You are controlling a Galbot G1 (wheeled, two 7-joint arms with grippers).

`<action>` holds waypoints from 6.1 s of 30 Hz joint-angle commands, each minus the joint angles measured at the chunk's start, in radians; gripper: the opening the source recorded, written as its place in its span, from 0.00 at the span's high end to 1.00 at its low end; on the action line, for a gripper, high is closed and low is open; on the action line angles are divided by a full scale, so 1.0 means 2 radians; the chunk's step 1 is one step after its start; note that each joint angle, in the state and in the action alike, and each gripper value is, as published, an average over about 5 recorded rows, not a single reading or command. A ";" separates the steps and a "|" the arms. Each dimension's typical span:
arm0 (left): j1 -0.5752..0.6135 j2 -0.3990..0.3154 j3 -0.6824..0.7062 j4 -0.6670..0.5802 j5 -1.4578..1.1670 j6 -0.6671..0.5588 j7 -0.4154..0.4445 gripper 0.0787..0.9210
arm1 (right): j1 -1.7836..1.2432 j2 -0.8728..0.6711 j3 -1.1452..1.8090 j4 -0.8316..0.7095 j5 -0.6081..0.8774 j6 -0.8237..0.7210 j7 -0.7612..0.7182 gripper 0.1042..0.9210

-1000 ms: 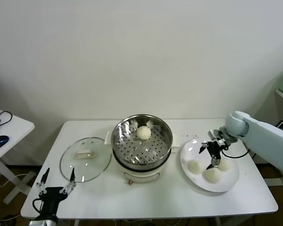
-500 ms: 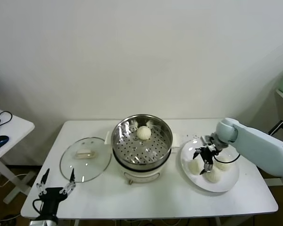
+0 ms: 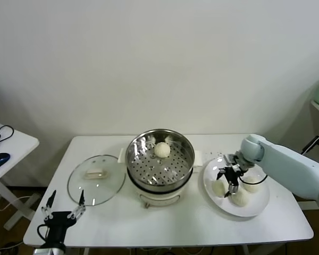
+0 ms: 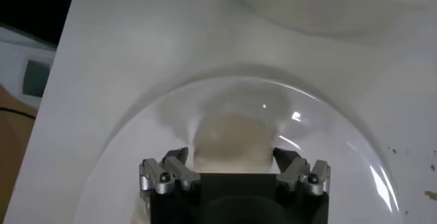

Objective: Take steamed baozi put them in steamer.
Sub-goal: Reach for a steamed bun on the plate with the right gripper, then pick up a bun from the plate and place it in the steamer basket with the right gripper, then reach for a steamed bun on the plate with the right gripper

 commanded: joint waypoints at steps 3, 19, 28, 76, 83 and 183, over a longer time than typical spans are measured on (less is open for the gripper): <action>-0.001 -0.001 0.001 -0.001 0.000 0.001 0.000 0.12 | -0.003 0.005 0.004 -0.007 -0.007 0.002 0.000 0.17; 0.000 -0.002 0.000 -0.001 -0.001 0.000 -0.001 0.12 | -0.003 -0.001 0.009 0.000 0.008 -0.001 0.002 0.27; 0.000 -0.004 -0.001 -0.001 -0.002 0.000 -0.002 0.12 | 0.069 -0.018 -0.021 0.016 0.071 -0.010 0.006 0.29; 0.024 0.026 0.016 -0.031 0.017 -0.009 -0.002 0.12 | 0.255 0.294 -0.246 -0.061 0.390 -0.095 0.049 0.29; 0.019 0.024 0.015 -0.030 0.016 -0.006 -0.002 0.12 | 0.248 0.292 -0.249 -0.064 0.370 -0.090 0.045 0.29; -0.026 0.029 0.006 0.014 0.012 0.010 0.014 0.12 | 0.000 -0.080 -0.005 0.066 -0.039 0.044 -0.022 0.12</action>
